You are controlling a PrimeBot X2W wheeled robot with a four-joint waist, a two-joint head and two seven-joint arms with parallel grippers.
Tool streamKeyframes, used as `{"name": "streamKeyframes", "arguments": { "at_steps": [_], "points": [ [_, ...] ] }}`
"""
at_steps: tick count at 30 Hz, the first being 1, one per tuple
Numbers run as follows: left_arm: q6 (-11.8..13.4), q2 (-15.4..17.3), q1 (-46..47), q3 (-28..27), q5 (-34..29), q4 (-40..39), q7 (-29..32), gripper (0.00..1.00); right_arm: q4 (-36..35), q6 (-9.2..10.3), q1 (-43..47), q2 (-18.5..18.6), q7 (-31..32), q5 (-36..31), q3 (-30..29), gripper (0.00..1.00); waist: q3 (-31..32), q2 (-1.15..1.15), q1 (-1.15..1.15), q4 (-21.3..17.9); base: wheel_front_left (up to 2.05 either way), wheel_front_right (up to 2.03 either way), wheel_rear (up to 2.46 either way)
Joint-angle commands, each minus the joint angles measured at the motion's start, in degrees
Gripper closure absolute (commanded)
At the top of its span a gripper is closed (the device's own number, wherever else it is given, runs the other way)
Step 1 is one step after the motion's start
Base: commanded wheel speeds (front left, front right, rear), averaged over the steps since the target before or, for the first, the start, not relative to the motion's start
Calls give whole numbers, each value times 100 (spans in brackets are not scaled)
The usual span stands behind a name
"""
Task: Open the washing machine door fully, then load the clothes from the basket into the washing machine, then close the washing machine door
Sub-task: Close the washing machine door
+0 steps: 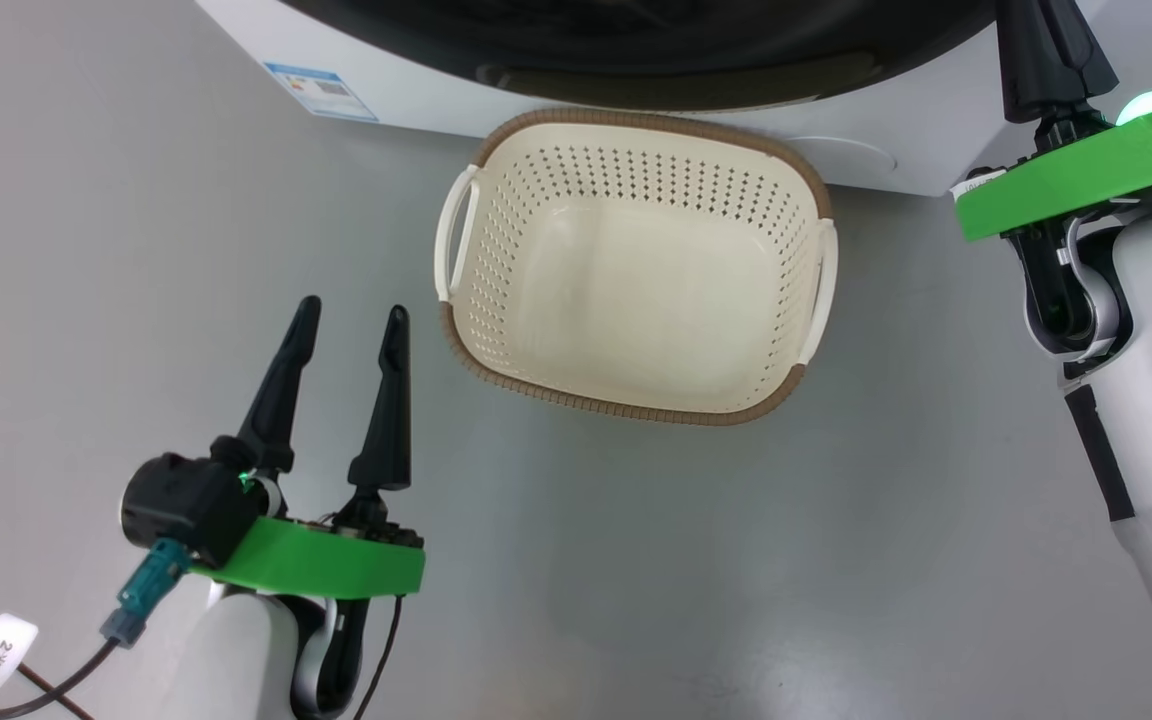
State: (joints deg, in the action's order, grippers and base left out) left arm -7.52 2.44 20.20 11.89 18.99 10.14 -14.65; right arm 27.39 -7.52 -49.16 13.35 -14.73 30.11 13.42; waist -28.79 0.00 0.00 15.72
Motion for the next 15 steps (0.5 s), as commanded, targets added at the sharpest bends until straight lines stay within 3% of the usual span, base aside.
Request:
{"name": "streamKeyframes", "arguments": {
  "at_steps": [1, 15],
  "points": [
    [3, 83, 92, -153, -3, -158, -35, 0, -104, 3, -150, -10, -27, -32, -50, 100, -58, 0, 0, 55, 0, 0, 0],
    [3, 148, 92, -162, -8, -18, -35, 0, -78, 3, 92, -77, -27, 80, 253, 100, 131, 0, 0, -23, 0, 0, 0]
  ]
}}
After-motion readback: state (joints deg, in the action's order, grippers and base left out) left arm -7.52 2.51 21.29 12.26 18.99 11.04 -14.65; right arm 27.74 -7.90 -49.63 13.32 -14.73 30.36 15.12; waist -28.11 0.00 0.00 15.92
